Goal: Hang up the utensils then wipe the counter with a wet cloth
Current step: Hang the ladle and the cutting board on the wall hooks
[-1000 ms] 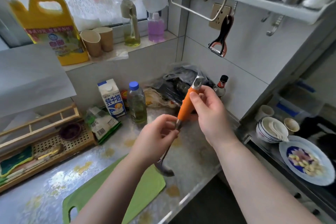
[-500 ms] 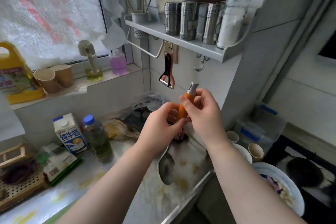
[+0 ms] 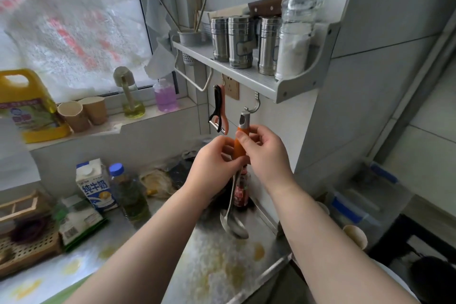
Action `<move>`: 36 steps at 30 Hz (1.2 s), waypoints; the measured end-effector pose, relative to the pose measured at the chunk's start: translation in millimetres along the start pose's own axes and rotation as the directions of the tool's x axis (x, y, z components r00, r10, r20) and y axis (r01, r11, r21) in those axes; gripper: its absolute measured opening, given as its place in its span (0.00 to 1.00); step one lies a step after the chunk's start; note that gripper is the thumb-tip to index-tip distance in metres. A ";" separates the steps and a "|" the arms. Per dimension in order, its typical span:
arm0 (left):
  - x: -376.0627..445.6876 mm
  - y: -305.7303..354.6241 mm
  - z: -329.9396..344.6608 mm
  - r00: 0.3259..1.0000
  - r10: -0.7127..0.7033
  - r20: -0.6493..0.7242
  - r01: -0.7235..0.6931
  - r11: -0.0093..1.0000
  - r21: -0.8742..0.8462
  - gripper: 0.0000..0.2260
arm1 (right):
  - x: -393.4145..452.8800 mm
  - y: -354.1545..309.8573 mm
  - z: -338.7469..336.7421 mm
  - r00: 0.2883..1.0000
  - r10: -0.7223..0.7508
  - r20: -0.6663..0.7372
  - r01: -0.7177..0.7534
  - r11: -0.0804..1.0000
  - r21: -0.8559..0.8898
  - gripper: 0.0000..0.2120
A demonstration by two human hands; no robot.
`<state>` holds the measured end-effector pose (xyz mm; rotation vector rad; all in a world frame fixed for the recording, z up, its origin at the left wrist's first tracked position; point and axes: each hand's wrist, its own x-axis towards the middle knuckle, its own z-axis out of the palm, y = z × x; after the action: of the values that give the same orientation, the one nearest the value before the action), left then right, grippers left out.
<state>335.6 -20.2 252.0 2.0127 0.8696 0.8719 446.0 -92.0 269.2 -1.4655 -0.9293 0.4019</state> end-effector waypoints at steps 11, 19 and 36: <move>28.8 4.7 -9.1 0.999 0.021 0.026 -0.022 0.998 0.051 0.12 | 28.8 -7.7 10.6 0.993 0.111 -0.041 -0.111 0.994 0.009 0.19; 34.5 1.3 -11.8 0.996 0.041 0.079 -0.046 0.996 0.072 0.12 | 26.8 -3.6 12.0 0.992 0.109 -0.064 -0.106 0.993 0.052 0.08; 30.0 -13.4 -5.7 0.970 0.013 0.244 -0.037 0.995 0.097 0.14 | 22.8 8.3 12.1 0.994 0.090 -0.068 -0.096 0.991 -0.089 0.06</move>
<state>343.3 12.2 251.9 2.1672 0.7633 0.5875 453.5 -66.1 266.1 -1.6010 -0.8402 0.3826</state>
